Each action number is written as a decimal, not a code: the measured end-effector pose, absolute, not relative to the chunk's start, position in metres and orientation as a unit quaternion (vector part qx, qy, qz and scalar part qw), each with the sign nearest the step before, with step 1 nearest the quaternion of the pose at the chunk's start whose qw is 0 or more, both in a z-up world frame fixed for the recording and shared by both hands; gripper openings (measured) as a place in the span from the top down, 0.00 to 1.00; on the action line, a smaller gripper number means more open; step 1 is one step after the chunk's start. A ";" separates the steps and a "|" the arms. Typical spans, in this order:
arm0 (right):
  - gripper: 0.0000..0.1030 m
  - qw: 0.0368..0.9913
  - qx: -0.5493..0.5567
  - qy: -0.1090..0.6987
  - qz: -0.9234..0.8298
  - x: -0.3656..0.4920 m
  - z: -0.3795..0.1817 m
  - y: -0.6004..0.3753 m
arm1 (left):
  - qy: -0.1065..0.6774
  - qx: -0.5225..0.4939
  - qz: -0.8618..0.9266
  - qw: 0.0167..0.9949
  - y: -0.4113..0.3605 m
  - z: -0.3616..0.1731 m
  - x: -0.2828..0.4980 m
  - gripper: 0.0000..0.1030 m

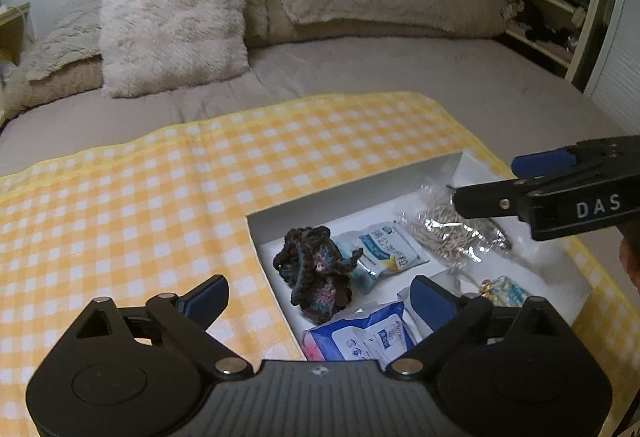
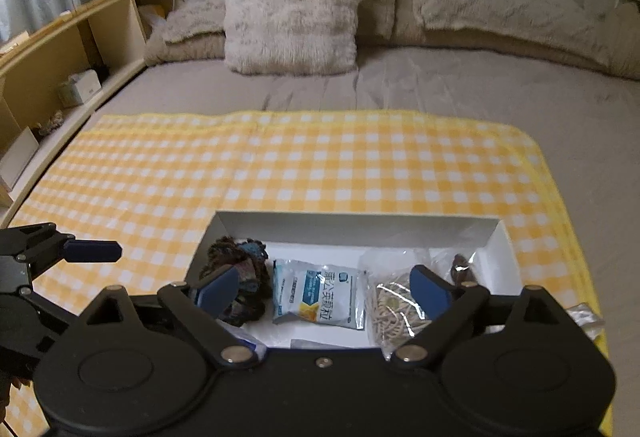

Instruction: Organize soft objects

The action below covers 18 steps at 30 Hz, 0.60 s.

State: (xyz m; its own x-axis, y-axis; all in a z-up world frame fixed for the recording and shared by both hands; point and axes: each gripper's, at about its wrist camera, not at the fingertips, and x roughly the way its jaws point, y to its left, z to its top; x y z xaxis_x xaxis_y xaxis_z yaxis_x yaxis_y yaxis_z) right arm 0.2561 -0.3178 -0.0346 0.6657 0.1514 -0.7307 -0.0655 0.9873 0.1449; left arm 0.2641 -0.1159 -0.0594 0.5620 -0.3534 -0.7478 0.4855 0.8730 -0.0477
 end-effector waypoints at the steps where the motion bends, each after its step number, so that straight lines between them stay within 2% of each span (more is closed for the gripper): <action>1: 0.09 0.914 0.051 0.399 0.059 0.252 -0.030 -0.318 | 0.398 0.078 -0.238 0.882 -0.114 -0.055 0.260 0.04; 5: 0.08 0.925 0.048 0.372 0.062 0.233 -0.012 -0.316 | 0.380 0.065 -0.233 0.893 -0.107 -0.038 0.245 0.00; 18: 0.01 0.960 0.054 0.270 0.055 0.157 0.036 -0.314 | 0.313 0.022 -0.184 0.931 -0.088 0.018 0.185 0.00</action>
